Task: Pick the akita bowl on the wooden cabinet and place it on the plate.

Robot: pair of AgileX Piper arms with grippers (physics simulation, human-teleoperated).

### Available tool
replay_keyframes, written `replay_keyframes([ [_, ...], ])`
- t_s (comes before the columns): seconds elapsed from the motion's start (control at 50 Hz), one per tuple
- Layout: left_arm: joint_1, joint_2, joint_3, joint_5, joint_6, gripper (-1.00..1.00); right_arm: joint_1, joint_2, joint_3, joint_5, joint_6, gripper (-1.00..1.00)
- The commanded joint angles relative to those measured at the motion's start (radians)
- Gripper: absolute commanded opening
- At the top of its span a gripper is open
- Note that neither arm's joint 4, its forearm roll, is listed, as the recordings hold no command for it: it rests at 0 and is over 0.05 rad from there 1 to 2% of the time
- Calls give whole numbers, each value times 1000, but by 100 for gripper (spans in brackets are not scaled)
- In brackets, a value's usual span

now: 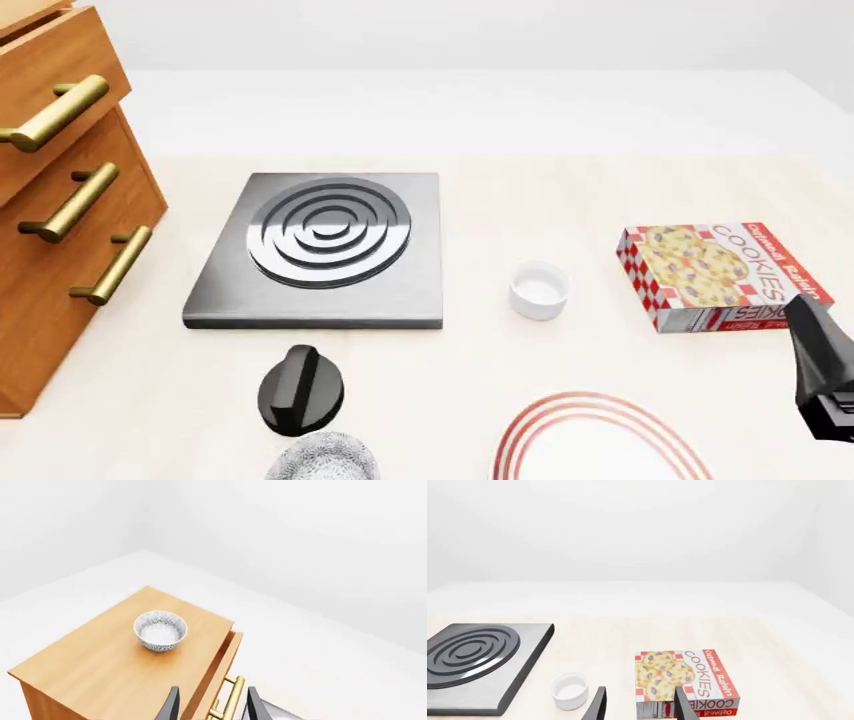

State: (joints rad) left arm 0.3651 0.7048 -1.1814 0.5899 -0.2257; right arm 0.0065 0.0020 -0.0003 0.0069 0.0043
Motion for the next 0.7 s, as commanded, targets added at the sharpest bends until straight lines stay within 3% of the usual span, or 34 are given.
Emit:
replay_keyframes([
  [0.02,134,191,-70,-80,-31,100,0,0,0,0,0,100],
  [0.34,151,218,-89,-83,-34,100,0,0,0,0,0,100],
  [0.7,240,291,-118,-105,-73,100,0,0,0,0,0,100],
])
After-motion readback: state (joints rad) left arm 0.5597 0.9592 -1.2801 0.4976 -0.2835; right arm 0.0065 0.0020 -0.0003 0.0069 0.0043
